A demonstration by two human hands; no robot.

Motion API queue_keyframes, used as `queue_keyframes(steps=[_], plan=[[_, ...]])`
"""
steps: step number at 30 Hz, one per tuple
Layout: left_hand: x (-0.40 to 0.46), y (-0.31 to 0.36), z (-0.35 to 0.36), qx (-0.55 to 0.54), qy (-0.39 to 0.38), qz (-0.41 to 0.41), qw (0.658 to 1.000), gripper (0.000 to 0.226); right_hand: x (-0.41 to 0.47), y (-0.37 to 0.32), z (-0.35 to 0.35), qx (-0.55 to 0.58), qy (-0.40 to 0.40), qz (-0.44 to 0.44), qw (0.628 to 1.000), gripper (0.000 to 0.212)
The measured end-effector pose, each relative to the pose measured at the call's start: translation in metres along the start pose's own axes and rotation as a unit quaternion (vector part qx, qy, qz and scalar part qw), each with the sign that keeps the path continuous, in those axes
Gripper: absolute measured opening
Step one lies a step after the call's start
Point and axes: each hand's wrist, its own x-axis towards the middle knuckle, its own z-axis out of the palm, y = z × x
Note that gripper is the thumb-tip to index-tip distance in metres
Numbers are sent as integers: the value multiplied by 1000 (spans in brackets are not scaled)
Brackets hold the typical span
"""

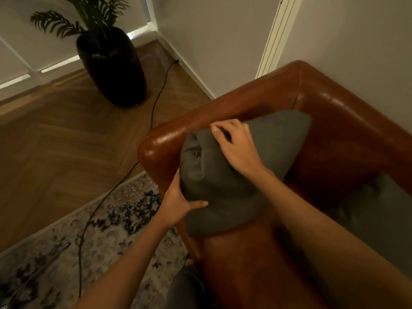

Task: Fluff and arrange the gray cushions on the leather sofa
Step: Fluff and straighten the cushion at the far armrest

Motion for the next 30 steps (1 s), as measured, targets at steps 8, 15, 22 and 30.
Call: queue_keyframes(steps=[8, 15, 22, 30], plan=[[-9, 0, 1, -17, 24, 69, 997, 143, 1, 84, -38, -166, 113, 152, 968, 46], [-9, 7, 5, -10, 105, 71, 992, 113, 1, 80, -46, -118, 159, 180, 963, 30], [-18, 0, 2, -6, 120, 34, 992, 122, 7, 73, -49, -123, 139, 145, 972, 13], [-16, 15, -4, -36, 164, 85, 982, 33, 1, 14, 1, -75, -139, -21, 987, 34]])
